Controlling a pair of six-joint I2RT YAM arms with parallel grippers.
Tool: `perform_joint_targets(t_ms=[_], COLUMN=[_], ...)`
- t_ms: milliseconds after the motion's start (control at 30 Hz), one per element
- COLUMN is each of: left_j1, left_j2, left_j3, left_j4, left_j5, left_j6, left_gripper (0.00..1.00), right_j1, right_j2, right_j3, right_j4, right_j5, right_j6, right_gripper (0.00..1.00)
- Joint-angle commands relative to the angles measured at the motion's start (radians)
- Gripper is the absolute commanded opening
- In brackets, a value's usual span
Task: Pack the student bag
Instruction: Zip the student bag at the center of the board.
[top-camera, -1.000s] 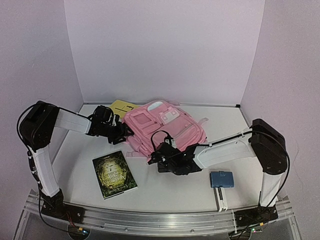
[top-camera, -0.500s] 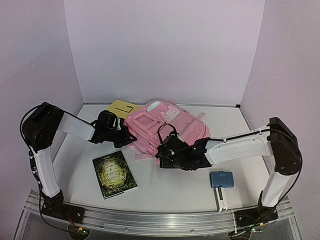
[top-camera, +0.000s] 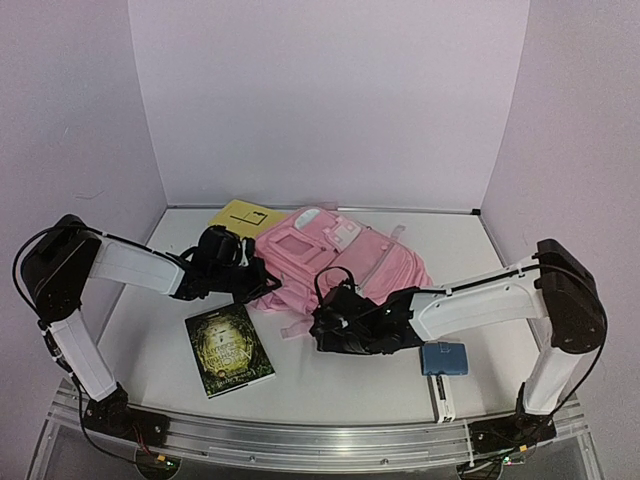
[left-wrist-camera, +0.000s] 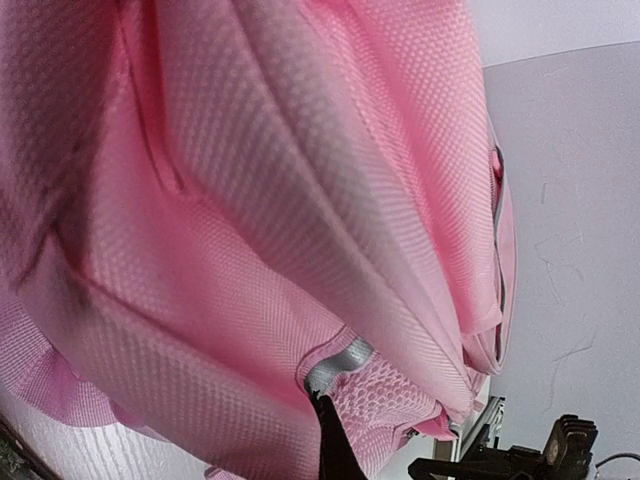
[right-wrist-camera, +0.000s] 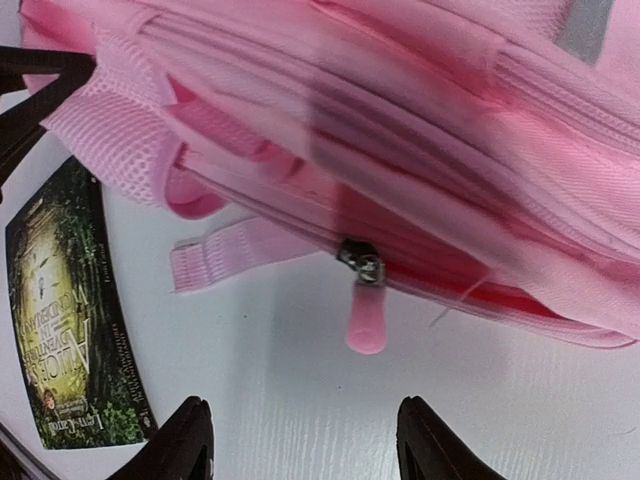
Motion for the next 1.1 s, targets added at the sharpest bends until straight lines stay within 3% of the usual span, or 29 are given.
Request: perform_joint_targets(t_ms=[0, 733, 833, 967, 1067], left_j1=[-0.015, -0.026, -0.026, -0.026, -0.022], left_j2=[-0.071, -0.081, -0.076, -0.069, -0.074], left_j3=[0.0, 0.0, 0.0, 0.0, 0.013], left_j4=[0.049, 0.011, 0.006, -0.001, -0.041], left_j5=[0.006, -0.002, -0.004, -0.012, -0.043], left_j6=[-0.002, 0.006, 0.006, 0.005, 0.018], left_gripper=[0.0, 0.0, 0.0, 0.0, 0.0], right_j1=[-0.032, -0.098, -0.102, -0.101, -0.102], right_j2=[0.023, 0.161, 0.163, 0.147, 0.109], right_j3=[-0.016, 0.108, 0.108, 0.102, 0.076], right_j4=[-0.002, 0.051, 0.051, 0.051, 0.051], right_j5=[0.031, 0.031, 0.035, 0.032, 0.02], right_j6=[0.029, -0.043, -0.049, -0.056, -0.057], right_gripper=[0.56, 0.3, 0.22, 0.01, 0.0])
